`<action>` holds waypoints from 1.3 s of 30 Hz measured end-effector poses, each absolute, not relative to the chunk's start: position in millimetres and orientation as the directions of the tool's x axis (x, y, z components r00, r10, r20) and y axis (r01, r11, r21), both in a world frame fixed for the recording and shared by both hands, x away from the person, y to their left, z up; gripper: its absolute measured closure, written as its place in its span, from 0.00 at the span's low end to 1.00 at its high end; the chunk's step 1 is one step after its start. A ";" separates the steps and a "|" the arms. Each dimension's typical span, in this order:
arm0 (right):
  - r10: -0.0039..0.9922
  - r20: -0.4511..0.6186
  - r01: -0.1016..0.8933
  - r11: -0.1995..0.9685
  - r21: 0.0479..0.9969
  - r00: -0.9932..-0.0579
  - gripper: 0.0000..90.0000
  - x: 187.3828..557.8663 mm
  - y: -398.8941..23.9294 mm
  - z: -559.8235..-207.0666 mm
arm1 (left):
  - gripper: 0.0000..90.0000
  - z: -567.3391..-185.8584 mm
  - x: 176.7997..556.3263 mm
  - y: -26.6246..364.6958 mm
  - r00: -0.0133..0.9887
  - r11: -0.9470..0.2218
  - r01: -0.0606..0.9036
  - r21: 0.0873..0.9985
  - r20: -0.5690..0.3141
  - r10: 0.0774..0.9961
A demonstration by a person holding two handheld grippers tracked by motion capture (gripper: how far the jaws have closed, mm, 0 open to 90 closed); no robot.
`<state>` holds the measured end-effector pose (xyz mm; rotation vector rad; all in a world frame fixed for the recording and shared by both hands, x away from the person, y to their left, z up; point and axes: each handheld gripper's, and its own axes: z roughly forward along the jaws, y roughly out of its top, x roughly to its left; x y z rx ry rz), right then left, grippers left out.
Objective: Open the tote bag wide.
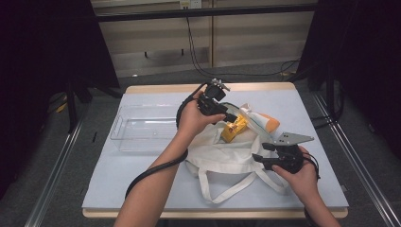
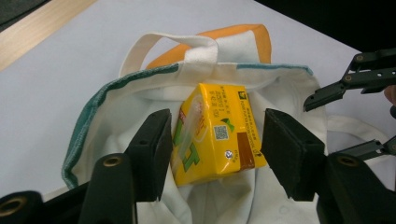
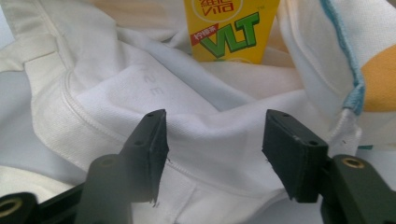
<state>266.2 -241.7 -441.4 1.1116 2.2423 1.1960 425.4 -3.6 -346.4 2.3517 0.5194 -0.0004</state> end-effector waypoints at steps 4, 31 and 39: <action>0.781 0.036 0.466 0.335 0.819 -0.623 0.37 265.6 -240.1 -441.1 | 0.45 -345.8 423.0 -8.7 0.921 -0.679 0.360 0.640 -0.130 0.366; 0.785 0.034 0.465 0.330 0.821 -0.618 0.23 263.4 -241.0 -438.7 | 0.38 -366.4 417.0 -47.3 0.943 -0.781 0.310 0.542 -0.070 0.326; 0.788 0.042 0.466 0.319 0.825 -0.614 0.21 262.1 -241.1 -438.8 | 0.39 -375.7 419.3 -52.1 0.938 -0.790 0.323 0.521 -0.063 0.342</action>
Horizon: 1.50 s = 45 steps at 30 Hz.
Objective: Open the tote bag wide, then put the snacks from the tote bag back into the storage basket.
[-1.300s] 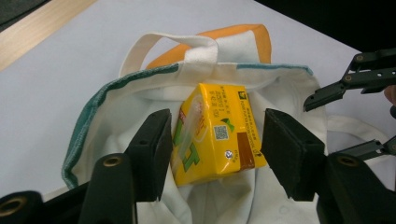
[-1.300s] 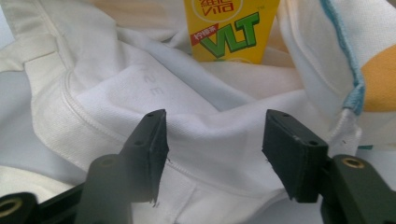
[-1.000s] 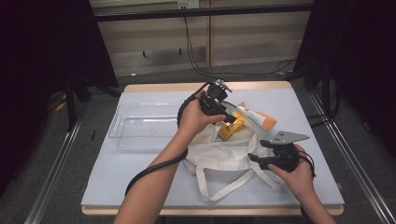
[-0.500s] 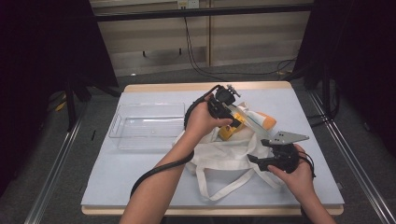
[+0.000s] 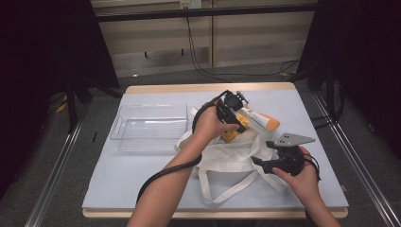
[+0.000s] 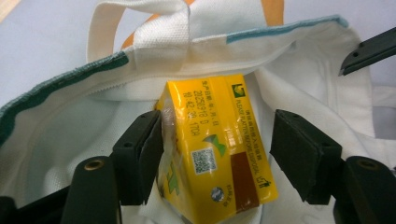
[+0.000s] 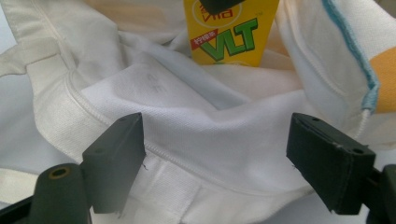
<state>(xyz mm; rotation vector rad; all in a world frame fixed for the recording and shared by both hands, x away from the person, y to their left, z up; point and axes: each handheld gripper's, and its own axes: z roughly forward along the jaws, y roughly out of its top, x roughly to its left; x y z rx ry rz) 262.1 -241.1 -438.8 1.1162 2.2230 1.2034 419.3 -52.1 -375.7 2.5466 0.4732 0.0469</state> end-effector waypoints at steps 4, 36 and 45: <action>0.788 0.044 0.467 0.317 0.826 -0.614 0.20 261.4 -241.3 -438.3 | 0.41 -377.3 422.1 -50.7 0.940 -0.797 0.316 0.515 -0.057 0.336; 0.790 0.062 0.472 0.299 0.829 -0.611 0.19 261.2 -244.2 -438.0 | 0.56 -369.7 424.2 -36.2 0.928 -0.820 0.349 0.454 -0.047 0.369; 0.786 0.070 0.473 0.296 0.830 -0.614 0.17 261.4 -243.2 -437.8 | 0.56 -344.8 422.3 -21.5 0.926 -0.789 0.363 0.495 -0.100 0.364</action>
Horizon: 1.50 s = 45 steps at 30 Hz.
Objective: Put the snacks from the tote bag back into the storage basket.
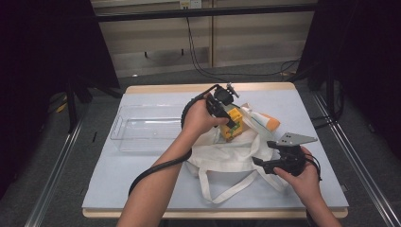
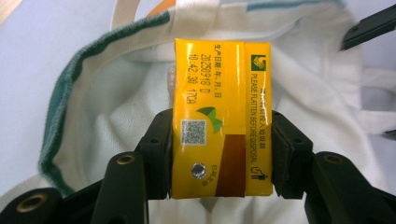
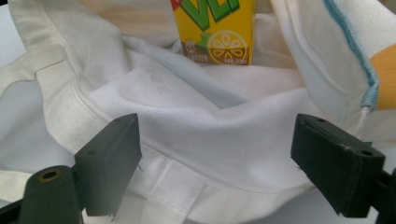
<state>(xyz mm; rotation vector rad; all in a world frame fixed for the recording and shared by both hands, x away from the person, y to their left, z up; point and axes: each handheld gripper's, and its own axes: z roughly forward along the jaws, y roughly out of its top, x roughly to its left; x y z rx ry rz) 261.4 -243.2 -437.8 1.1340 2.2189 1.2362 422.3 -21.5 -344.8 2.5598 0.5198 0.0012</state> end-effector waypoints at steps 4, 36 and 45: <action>0.786 0.069 0.472 0.295 0.831 -0.614 0.17 261.2 -242.5 -437.7 | 0.56 -334.9 419.1 -16.9 0.929 -0.796 0.355 0.491 -0.089 0.359; 0.776 0.106 0.481 0.272 0.834 -0.622 0.10 260.7 -242.6 -437.4 | 0.55 -286.6 420.9 23.1 0.943 -0.806 0.326 0.493 -0.116 0.311; 0.769 0.114 0.480 0.269 0.835 -0.628 0.06 261.2 -242.6 -437.7 | 0.55 -275.4 422.4 36.5 0.945 -0.806 0.325 0.494 -0.131 0.301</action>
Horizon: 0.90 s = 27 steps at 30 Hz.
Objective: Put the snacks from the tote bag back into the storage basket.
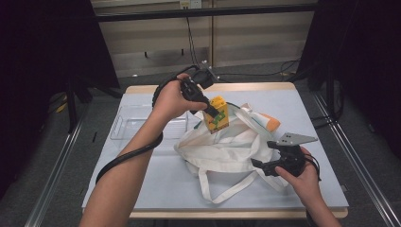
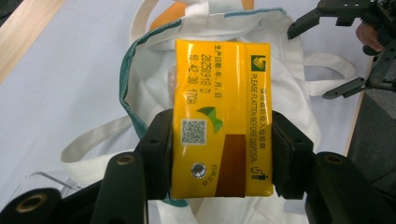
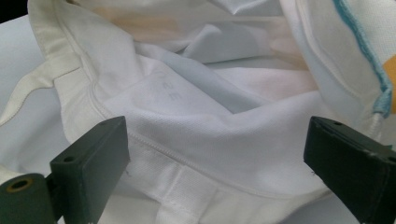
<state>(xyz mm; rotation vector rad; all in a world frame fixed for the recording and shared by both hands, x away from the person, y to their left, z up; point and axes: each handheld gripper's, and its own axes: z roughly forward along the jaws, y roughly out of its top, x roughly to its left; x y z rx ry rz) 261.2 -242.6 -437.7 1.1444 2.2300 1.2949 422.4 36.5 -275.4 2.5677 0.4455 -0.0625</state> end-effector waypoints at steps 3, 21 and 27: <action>0.766 0.117 0.482 0.271 0.833 -0.632 0.05 261.1 -241.9 -438.1 | 0.55 -271.1 422.8 42.0 0.949 -0.818 0.310 0.484 -0.116 0.292; 0.746 0.105 0.470 0.298 0.831 -0.658 0.03 260.4 -239.6 -438.7 | 0.55 -252.9 426.2 64.0 0.956 -0.820 0.289 0.494 -0.103 0.275; 0.745 0.107 0.471 0.297 0.830 -0.658 0.03 260.3 -239.8 -439.0 | 0.55 -252.3 427.7 75.0 0.946 -0.804 0.321 0.501 -0.123 0.301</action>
